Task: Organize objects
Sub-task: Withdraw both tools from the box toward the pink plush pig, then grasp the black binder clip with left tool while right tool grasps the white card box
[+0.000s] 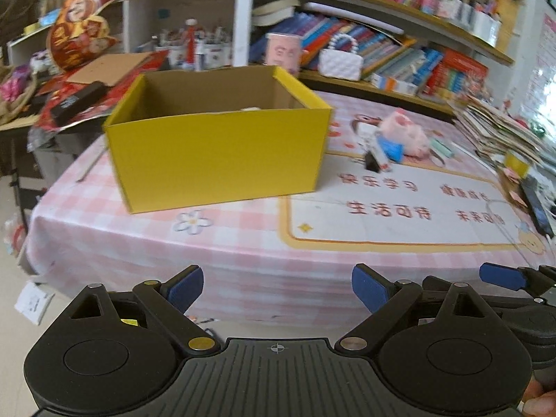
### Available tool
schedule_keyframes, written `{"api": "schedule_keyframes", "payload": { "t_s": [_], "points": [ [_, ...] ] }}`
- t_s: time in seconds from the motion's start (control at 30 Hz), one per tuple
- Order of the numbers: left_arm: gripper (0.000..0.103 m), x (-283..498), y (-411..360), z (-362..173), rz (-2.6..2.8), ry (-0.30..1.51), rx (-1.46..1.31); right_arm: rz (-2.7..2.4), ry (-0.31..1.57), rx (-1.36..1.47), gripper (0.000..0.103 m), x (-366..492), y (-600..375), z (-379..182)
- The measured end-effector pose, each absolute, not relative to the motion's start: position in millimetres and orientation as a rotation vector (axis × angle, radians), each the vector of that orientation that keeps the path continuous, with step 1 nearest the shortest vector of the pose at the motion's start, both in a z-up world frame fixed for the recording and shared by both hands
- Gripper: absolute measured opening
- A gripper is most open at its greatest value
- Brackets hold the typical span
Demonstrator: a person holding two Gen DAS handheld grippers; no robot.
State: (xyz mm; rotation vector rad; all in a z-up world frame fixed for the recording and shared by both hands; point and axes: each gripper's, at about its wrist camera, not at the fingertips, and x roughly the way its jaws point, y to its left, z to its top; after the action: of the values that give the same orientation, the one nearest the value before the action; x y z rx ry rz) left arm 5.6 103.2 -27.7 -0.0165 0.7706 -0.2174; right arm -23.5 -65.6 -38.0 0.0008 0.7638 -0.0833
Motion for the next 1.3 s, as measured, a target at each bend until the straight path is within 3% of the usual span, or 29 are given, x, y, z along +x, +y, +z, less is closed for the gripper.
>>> {"api": "schedule_keyframes", "payload": {
  "t_s": [1.0, 1.17, 1.3],
  "points": [
    [0.094, 116.5, -48.9, -37.7, -0.287, 0.8, 0.0, -0.148, 0.8, 0.009, 0.07, 84.5, -215.8, -43.1],
    [0.091, 138.0, -65.5, -35.5, -0.248, 0.783, -0.021, -0.133, 0.787, 0.005, 0.07, 108.1, -235.0, -44.6],
    [0.081, 161.4, -78.6, -32.3, -0.219, 0.756, -0.034, -0.114, 0.774, 0.005, 0.07, 125.8, -247.3, -44.4]
  ]
}}
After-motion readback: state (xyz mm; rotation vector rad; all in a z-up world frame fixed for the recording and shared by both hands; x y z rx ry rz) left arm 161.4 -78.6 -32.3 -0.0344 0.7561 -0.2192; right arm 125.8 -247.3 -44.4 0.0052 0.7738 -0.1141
